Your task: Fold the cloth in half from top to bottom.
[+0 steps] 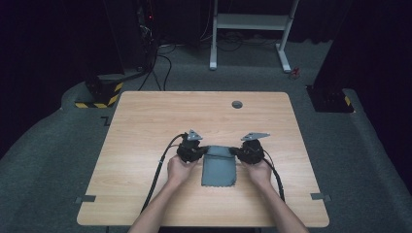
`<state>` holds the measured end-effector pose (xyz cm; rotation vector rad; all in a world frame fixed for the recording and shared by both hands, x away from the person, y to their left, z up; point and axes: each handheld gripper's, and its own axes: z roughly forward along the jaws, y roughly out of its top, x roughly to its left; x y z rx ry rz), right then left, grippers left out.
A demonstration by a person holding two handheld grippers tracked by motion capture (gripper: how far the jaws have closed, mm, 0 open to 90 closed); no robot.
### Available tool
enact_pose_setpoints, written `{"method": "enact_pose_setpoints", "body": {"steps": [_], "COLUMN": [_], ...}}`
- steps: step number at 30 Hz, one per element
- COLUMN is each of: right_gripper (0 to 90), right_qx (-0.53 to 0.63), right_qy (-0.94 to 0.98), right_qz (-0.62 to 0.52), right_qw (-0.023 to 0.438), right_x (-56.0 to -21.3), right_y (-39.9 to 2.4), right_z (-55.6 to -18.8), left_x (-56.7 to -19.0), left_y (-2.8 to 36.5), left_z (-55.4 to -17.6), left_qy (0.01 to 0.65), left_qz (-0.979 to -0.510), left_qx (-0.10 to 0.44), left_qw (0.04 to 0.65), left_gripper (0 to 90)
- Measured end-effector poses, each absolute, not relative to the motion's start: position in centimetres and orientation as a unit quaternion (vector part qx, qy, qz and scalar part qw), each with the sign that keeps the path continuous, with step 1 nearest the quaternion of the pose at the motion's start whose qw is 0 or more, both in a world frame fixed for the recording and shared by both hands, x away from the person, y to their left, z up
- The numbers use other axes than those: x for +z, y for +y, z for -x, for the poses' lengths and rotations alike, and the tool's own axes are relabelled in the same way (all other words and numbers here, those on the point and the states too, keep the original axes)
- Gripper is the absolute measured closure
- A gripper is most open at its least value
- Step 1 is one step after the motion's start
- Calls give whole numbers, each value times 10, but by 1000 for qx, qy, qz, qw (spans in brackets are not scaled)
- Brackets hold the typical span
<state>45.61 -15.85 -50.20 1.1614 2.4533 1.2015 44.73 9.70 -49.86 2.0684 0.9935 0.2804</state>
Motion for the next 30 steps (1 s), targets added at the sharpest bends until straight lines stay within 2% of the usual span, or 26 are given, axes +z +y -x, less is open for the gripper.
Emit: {"method": "enact_pose_setpoints", "body": {"steps": [30], "right_gripper": [892], "right_qx": [418], "right_qy": [826], "right_qz": [-371], "right_qw": [69], "right_x": [-508], "right_y": [-167], "right_z": [-417], "left_x": [-501], "left_y": [103], "left_z": [-408], "left_qy": [358], "left_qz": [-826], "left_qx": [91], "left_qw": [426], "left_gripper": [891]}}
